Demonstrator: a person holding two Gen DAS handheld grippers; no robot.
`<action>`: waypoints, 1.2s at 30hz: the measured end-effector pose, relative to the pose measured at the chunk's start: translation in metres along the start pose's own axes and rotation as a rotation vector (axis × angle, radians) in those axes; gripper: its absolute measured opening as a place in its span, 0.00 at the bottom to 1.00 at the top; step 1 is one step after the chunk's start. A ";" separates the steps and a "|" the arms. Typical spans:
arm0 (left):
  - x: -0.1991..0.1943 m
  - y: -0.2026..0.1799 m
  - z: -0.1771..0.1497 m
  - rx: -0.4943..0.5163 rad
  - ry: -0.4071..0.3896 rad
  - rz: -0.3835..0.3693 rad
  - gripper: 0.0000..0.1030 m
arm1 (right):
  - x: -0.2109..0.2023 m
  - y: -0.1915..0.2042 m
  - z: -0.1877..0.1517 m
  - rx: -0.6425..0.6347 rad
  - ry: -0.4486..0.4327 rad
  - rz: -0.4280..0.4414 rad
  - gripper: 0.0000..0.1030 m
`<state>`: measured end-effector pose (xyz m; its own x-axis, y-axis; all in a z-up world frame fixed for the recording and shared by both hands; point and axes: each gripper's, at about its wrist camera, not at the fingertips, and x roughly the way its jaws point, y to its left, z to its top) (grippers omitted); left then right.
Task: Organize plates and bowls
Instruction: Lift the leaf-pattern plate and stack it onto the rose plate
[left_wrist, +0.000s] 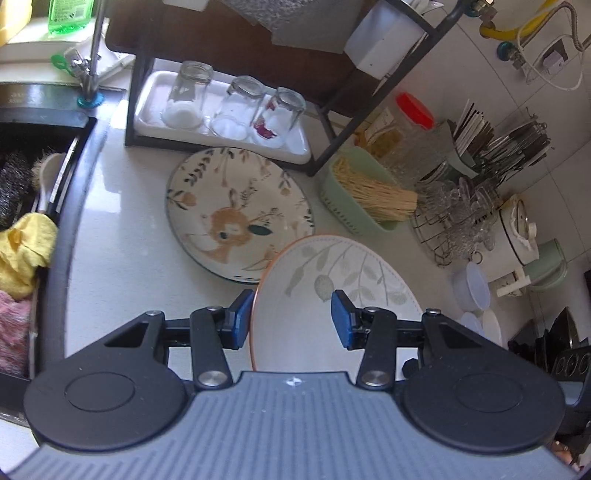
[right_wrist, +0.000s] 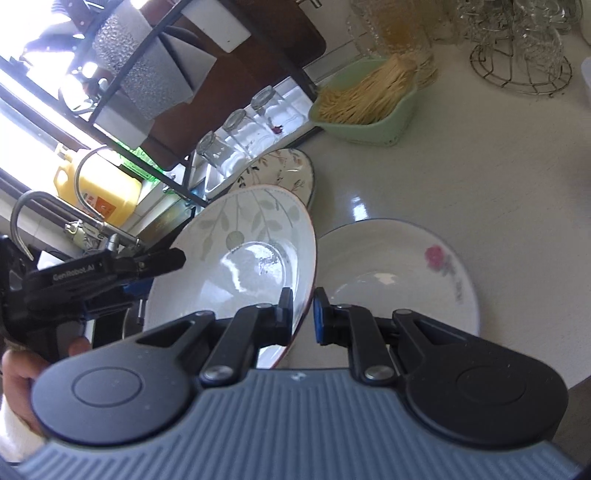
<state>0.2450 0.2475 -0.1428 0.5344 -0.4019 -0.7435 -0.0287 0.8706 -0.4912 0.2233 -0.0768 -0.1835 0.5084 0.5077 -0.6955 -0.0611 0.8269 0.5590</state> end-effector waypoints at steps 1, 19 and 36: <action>0.004 -0.004 -0.001 -0.008 0.003 -0.005 0.48 | -0.001 -0.005 0.001 0.000 -0.001 -0.009 0.14; 0.066 -0.030 -0.025 -0.029 0.103 0.094 0.48 | 0.022 -0.061 0.002 -0.007 0.090 -0.025 0.14; 0.078 -0.033 -0.045 -0.020 0.156 0.151 0.48 | 0.026 -0.062 -0.005 -0.083 0.151 -0.073 0.14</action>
<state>0.2497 0.1748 -0.2054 0.3859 -0.3077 -0.8697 -0.1160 0.9191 -0.3767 0.2362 -0.1136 -0.2380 0.3797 0.4712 -0.7961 -0.1030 0.8768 0.4698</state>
